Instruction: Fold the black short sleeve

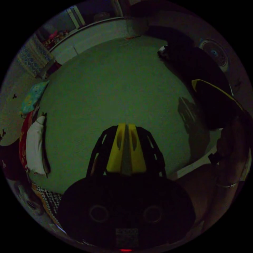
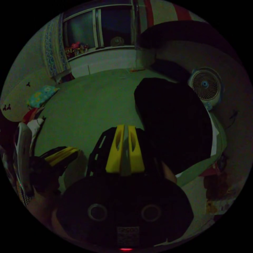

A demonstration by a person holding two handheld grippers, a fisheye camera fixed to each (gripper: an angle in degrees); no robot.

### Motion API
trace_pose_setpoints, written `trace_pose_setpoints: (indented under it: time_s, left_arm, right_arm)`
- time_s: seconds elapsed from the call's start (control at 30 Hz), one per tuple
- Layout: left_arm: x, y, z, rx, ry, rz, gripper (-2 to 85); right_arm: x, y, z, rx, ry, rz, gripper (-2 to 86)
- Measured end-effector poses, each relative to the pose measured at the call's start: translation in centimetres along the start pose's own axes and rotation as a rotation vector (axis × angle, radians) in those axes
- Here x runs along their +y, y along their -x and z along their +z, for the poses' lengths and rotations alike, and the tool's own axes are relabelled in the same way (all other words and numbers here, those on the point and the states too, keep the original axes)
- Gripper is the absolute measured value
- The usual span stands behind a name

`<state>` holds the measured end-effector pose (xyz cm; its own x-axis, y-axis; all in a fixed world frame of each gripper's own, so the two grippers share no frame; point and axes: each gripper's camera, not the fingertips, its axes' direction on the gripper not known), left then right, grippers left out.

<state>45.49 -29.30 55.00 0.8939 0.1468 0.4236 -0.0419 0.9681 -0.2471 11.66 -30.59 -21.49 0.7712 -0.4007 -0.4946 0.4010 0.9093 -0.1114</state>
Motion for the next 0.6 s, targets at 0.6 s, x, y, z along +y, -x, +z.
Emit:
trace_pose_setpoints:
  time_s: [0.6]
  left_arm:
    - [-3.4, 0.1, 4.8, 0.145, -0.022, -0.021, 0.5]
  right_arm:
    - [-1.1, -4.5, 1.1, -0.227, 0.103, -0.106, 2.0]
